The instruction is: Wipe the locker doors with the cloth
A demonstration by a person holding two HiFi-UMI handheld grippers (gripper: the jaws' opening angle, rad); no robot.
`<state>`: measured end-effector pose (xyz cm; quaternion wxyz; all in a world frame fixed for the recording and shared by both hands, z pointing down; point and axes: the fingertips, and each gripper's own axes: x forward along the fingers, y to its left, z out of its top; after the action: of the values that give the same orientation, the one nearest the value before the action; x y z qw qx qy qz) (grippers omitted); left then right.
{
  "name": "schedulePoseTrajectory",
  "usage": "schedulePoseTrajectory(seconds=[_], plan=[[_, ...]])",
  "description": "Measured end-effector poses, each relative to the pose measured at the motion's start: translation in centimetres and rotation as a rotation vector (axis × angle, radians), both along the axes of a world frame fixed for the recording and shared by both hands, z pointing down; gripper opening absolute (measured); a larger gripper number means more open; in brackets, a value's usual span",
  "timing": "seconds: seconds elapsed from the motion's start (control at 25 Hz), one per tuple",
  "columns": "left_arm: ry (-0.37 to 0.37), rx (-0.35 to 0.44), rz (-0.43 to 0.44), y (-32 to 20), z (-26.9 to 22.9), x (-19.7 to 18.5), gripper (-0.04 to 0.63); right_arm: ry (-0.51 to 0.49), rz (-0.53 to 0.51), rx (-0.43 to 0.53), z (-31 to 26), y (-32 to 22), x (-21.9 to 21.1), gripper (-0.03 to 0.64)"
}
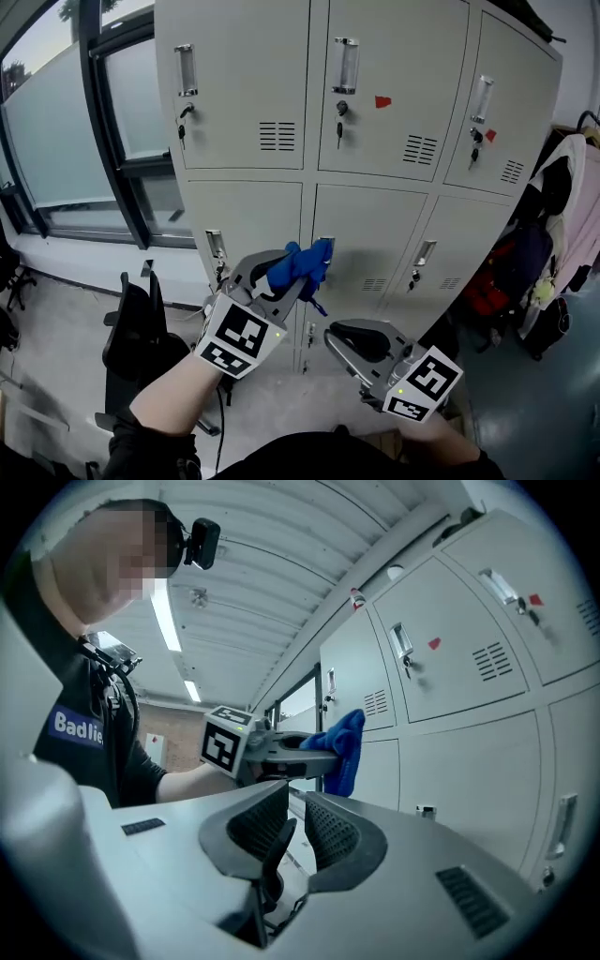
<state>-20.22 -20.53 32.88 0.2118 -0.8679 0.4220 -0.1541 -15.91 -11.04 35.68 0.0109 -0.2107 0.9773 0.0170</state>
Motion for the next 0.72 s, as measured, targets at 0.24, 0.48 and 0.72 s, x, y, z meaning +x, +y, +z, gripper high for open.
schedulePoseTrajectory(seconds=[0.24, 0.48, 0.72], plan=[[0.242, -0.044, 0.133, 5.4, -1.3, 0.0, 0.114, 0.016, 0.109, 0.117, -2.1, 0.2, 1.1, 0.052], [0.443, -0.196, 0.2, 6.9, 2.1, -0.2, 0.114, -0.011, 0.154, 0.131, -0.9, 0.1, 1.3, 0.052], [0.484, -0.285, 0.236, 8.7, 3.9, 0.7, 0.114, -0.025, 0.157, 0.11, -0.1, 0.3, 1.7, 0.052]])
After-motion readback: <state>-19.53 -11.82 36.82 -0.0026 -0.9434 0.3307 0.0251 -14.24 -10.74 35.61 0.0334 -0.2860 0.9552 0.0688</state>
